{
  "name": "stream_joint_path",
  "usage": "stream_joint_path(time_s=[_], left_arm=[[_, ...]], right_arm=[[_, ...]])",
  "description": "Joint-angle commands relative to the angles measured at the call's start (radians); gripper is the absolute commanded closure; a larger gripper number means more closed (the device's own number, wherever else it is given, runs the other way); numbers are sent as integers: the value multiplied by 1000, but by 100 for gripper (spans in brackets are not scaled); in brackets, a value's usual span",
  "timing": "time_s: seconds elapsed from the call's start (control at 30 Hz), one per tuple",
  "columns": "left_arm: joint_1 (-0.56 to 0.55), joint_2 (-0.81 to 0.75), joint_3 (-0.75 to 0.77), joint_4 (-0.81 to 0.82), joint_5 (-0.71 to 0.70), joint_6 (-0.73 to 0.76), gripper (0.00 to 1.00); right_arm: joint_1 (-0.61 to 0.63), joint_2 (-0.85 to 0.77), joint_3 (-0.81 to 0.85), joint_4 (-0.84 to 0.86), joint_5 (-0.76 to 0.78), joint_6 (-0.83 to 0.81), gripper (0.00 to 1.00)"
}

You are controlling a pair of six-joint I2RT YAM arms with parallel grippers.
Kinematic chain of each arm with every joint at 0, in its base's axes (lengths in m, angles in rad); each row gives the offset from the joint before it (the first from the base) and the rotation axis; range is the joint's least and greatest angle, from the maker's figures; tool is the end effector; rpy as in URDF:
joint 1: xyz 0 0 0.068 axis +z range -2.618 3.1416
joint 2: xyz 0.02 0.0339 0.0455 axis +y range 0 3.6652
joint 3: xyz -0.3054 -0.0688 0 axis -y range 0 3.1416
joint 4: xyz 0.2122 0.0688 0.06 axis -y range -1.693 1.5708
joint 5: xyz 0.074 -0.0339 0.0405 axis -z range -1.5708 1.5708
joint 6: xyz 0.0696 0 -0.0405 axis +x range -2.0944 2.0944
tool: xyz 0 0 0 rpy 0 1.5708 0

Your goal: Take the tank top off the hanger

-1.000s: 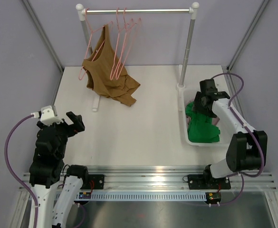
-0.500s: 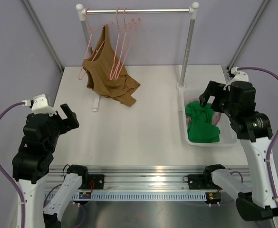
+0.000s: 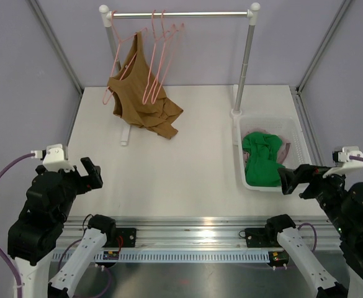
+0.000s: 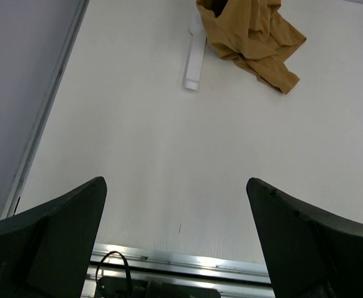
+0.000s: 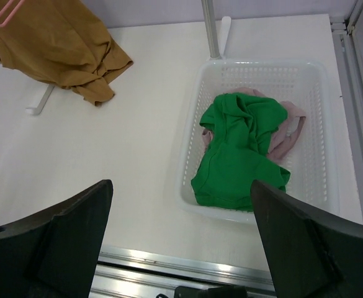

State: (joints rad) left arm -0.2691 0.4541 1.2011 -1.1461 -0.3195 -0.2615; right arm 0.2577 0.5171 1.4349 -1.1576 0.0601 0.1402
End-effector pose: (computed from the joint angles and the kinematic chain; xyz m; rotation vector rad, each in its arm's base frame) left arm -0.0043 0.0239 0.3812 -0.1998 1.9385 -0.0358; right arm -0.0229 -0.0104 0.4354 -0.0638 1.8149 0.2282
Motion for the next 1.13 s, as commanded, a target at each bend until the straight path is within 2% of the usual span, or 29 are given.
stream_joint_path(time_s=[0.0, 0.3, 0.63, 1.1], left_arm=[[-25, -52, -8, -13, -35, 10, 1], [-25, -141, 22, -44, -24, 22, 1], [-25, -153, -9, -14, 36, 19, 1], [-24, -161, -49, 29, 33, 27, 1]], right_arm=[[23, -64, -19, -56, 44, -34, 1], [35, -94, -50, -68, 145, -10, 0], [35, -72, -91, -44, 145, 18, 1], [35, -23, -130, -1, 144, 30, 0]])
